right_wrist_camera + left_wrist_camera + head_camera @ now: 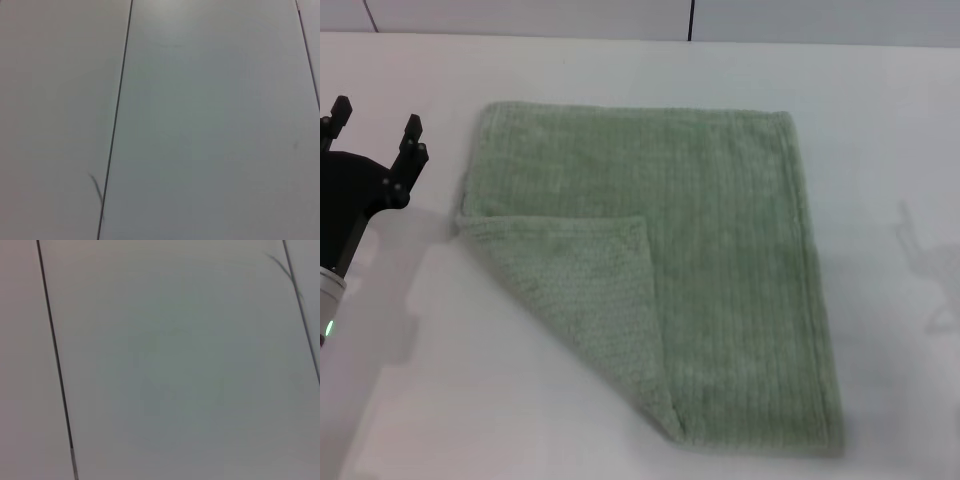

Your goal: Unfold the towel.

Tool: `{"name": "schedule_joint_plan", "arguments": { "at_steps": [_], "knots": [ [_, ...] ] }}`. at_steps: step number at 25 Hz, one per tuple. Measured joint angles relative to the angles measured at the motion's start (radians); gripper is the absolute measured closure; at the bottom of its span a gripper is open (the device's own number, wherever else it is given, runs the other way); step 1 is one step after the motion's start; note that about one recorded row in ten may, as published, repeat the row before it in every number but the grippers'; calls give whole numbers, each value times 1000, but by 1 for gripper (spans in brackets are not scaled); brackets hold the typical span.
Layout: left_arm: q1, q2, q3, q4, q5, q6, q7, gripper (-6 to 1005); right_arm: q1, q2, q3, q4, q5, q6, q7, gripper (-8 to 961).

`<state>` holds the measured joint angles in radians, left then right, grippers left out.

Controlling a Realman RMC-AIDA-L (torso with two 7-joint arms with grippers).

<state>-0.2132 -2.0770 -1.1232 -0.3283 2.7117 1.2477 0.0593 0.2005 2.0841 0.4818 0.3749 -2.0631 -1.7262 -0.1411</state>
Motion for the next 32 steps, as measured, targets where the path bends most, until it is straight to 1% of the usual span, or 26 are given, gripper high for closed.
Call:
{"name": "schedule_joint_plan", "arguments": {
  "at_steps": [10, 13, 14, 15, 16, 18, 19, 20, 21, 23, 24, 25, 26, 27, 28, 29, 30, 31, 32],
  "knots": [
    [2, 0, 7, 0, -1, 1, 1, 256, 7, 0, -21, 14, 0, -2, 9, 250],
    [2, 0, 7, 0, -1, -1, 1, 256, 12, -8, -16, 65, 2, 38, 13, 272],
    [1, 1, 7, 0, -1, -1, 1, 256, 19, -14, -14, 83, 1, 64, 13, 279],
    [1, 1, 7, 0, -1, -2, 1, 256, 42, -29, -14, 117, -5, 116, 10, 286],
    [-1, 1, 7, 0, -1, -3, 1, 256, 42, -29, -14, 117, -5, 116, 10, 293],
    [-3, 1, 7, 1, -1, -4, 1, 256, 67, -55, -15, 166, -28, 191, 9, 307],
    [-4, 1, 7, 1, -1, -4, 1, 256, 75, -73, -10, 207, -37, 233, 9, 314],
    [-4, 2, 6, 1, -1, -4, 1, 256, 89, -119, 7, 315, -53, 356, 9, 322],
    [-5, 2, 6, 1, -1, -4, 1, 256, 89, -119, 7, 315, -53, 356, 9, 329],
    [-7, 3, 4, 1, -1, -4, 1, 256, 104, -166, 30, 427, -62, 499, 9, 343],
    [-8, 3, 2, 1, -1, -5, 1, 256, 110, -189, 48, 487, -66, 573, 9, 379],
    [-10, 3, 4, -2, 0, -5, 1, 256, 114, -229, 115, 609, -67, 772, 9, 414],
    [-10, 3, 4, -2, 0, -5, 1, 256, 114, -229, 115, 609, -67, 772, 9, 450],
    [-11, 3, 7, -4, 3, -5, 2, 256, 113, -238, 152, 648, -67, 855, 10, 485],
    [-11, 3, 12, -9, 6, -5, 7, 257, 110, -247, 210, 698, -68, 979, 12, 521],
    [-12, 3, 14, -12, 9, -5, 10, 257, 106, -251, 272, 742, -67, 1106, 13, 556],
    [-15, 4, 24, -35, 10, -28, 15, 257, 103, -242, 412, 807, -76, 1386, 12, 592],
    [-15, 4, 24, -35, 10, -28, 15, 257, 103, -242, 412, 807, -76, 1386, 12, 625],
    [-15, 7, 32, -60, 11, -53, 14, 257, 106, -229, 483, 828, -87, 1528, 10, 657]
  ]
}}
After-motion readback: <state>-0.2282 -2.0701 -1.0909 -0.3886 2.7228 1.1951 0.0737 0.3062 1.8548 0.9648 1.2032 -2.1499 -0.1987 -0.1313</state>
